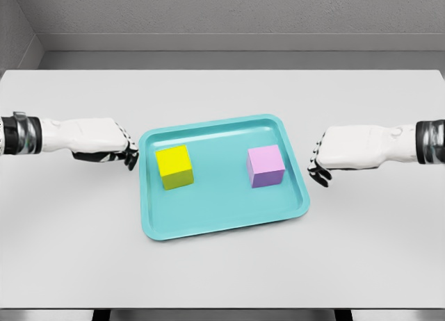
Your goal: Push two cubes
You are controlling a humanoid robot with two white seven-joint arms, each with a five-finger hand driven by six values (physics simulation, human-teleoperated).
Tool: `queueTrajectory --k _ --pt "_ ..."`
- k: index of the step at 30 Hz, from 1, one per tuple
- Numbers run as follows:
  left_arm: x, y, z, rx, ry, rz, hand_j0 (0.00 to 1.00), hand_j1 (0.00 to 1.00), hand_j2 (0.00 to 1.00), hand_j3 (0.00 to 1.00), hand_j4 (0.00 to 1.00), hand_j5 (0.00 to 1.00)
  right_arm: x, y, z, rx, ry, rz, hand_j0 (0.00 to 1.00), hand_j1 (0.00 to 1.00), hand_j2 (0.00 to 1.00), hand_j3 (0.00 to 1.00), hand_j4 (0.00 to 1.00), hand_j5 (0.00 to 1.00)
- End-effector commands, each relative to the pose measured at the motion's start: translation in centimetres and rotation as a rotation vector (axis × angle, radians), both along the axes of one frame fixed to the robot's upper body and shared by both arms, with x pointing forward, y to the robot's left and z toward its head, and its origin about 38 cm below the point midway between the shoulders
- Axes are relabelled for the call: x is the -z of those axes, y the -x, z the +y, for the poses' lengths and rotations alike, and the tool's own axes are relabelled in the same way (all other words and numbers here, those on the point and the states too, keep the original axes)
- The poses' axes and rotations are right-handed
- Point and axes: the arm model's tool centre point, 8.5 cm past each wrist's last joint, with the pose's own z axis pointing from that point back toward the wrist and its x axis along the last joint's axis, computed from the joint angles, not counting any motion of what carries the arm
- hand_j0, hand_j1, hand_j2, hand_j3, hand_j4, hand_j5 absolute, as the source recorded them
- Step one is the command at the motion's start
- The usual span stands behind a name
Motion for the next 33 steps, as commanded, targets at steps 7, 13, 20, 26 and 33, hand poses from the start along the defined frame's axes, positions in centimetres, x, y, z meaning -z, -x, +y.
queueTrajectory --k 7,13,20,26,33 --pt "0.5 0.0 -1.3 0.022 0.015 0.007 0.35 0.35 0.35 0.35 0.35 0.35 1.9 -1.1 0.8 0.006 0.021 0.012 0.1 0.1 0.1 0.1 0.1 0.1" --pt "1.6 -0.6 -2.3 0.019 0.021 0.018 0.35 0.35 0.35 0.35 0.35 0.35 3.2 -3.2 1.6 0.041 -0.006 0.039 0.12 0.12 0.12 0.12 0.12 0.12" --pt "1.8 -0.6 -2.3 0.019 0.021 0.021 0.35 0.35 0.35 0.35 0.35 0.35 5.0 -4.3 2.0 0.059 0.019 0.059 0.13 0.13 0.13 0.13 0.13 0.13" --pt "2.5 -1.0 -2.5 0.009 0.017 0.029 0.35 0.35 0.35 0.35 0.35 0.35 5.5 -5.5 2.6 0.069 0.034 0.054 0.14 0.14 0.14 0.14 0.14 0.14" --pt "2.9 -1.4 -4.0 0.03 0.015 0.017 0.35 0.35 0.35 0.35 0.35 0.35 5.6 -6.1 2.0 0.093 0.046 0.058 0.15 0.15 0.15 0.15 0.15 0.15"
